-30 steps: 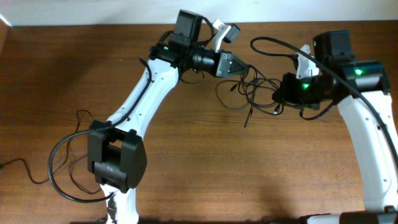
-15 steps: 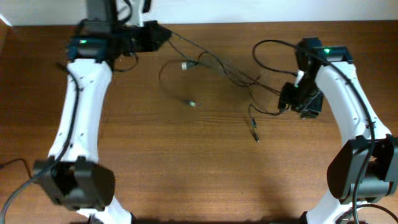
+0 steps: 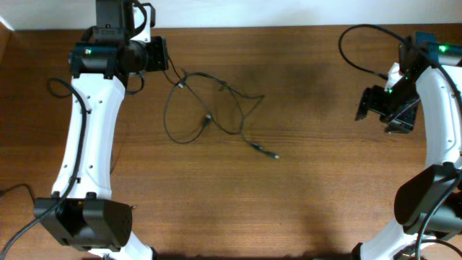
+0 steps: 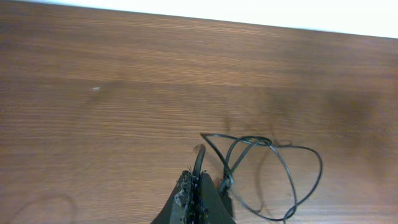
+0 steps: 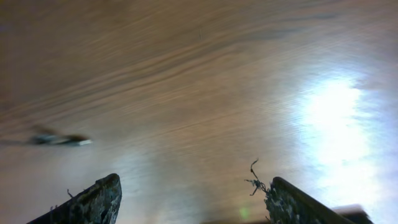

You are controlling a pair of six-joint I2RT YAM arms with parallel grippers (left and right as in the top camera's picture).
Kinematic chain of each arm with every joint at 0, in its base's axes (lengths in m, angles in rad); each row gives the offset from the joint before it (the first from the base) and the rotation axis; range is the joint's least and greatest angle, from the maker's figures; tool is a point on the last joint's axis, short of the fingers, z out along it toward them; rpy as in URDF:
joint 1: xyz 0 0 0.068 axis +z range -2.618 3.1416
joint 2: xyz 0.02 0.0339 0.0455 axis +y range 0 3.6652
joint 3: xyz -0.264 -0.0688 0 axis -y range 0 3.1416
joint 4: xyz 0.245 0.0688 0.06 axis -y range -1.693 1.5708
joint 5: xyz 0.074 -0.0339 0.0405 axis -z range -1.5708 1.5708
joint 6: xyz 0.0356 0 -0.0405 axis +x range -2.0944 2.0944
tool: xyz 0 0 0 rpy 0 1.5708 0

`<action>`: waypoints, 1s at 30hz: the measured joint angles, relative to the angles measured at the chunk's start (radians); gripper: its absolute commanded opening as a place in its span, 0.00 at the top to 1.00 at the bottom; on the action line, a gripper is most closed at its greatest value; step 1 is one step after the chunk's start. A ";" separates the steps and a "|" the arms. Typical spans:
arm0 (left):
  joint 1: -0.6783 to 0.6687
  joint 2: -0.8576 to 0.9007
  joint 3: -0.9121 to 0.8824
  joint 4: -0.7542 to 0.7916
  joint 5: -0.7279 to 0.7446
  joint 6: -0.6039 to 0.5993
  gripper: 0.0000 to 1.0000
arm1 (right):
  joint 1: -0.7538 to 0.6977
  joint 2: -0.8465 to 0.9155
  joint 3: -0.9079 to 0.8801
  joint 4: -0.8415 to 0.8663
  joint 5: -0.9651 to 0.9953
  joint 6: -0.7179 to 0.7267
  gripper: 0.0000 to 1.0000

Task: Untangle cables

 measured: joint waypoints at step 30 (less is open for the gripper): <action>-0.186 0.000 0.000 -0.039 0.602 -0.032 1.00 | 0.569 0.102 0.001 0.575 -0.488 0.280 0.47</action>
